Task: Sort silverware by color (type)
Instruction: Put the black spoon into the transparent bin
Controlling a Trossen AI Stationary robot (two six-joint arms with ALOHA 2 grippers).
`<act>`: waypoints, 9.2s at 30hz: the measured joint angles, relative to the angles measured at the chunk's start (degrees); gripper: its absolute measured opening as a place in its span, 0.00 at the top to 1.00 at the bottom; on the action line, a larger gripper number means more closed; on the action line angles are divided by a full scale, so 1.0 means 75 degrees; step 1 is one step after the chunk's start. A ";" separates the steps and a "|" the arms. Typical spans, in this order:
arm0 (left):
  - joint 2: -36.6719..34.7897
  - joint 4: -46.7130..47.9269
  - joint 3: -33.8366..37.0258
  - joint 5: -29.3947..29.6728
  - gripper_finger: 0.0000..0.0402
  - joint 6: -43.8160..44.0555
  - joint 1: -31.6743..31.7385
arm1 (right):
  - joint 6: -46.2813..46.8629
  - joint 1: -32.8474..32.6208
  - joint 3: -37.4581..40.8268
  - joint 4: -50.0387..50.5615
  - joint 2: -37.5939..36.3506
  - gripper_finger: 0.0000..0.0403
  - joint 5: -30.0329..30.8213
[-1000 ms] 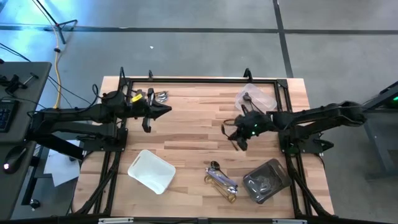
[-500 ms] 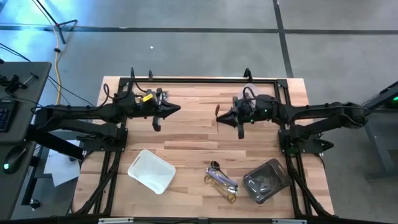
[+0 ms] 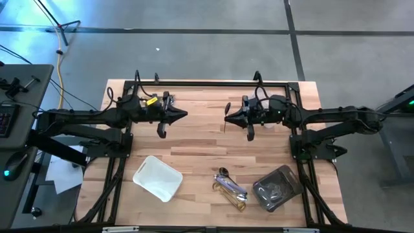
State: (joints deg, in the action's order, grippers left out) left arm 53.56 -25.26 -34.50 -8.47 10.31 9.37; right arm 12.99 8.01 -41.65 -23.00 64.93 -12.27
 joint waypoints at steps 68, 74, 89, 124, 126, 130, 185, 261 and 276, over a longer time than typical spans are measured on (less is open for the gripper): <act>-0.0006 -0.0262 0.0000 0.0401 1.00 0.0402 0.0000 | 0.0398 0.0000 0.0006 0.0253 0.0000 1.00 -0.0050; -0.0003 -0.0262 0.0000 0.0685 1.00 0.0402 0.0000 | 0.0400 0.0004 -0.0094 0.0592 0.0000 1.00 0.0236; -0.0023 -0.0219 0.0000 0.0685 1.00 0.0335 0.0012 | -0.0412 0.2798 -0.3744 0.9636 0.1488 1.00 0.1939; -0.0023 -0.0216 0.0000 0.0884 1.00 0.0070 0.0015 | -0.1539 0.5033 -0.1961 0.9569 0.4321 1.00 0.1928; -0.0023 -0.0214 0.0001 0.0883 1.00 0.0073 0.0015 | -0.1498 0.5035 -0.1970 0.9519 0.4415 1.00 0.1873; -0.0032 -0.0213 0.0003 0.0883 1.00 0.0073 0.0015 | -0.1381 0.5036 -0.1976 0.9491 0.4438 1.00 0.1862; -0.0207 -0.0210 0.0003 0.0807 1.00 0.0277 0.0015 | 0.1825 0.2658 0.0408 0.5225 -0.2371 0.63 -0.0053; -0.0166 0.2028 -0.0522 0.0807 1.00 -0.0667 -0.0050 | -0.0938 0.0431 -0.0210 0.0991 -0.0251 1.00 0.0172; -0.0166 0.2028 -0.0522 0.0844 1.00 -0.0670 -0.0050 | -0.0918 0.0431 -0.0210 0.1054 -0.0254 1.00 0.0175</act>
State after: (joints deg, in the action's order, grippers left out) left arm 52.31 -10.04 -38.41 -2.14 5.28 8.99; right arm 6.11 11.25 -43.22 -15.09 63.02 -10.96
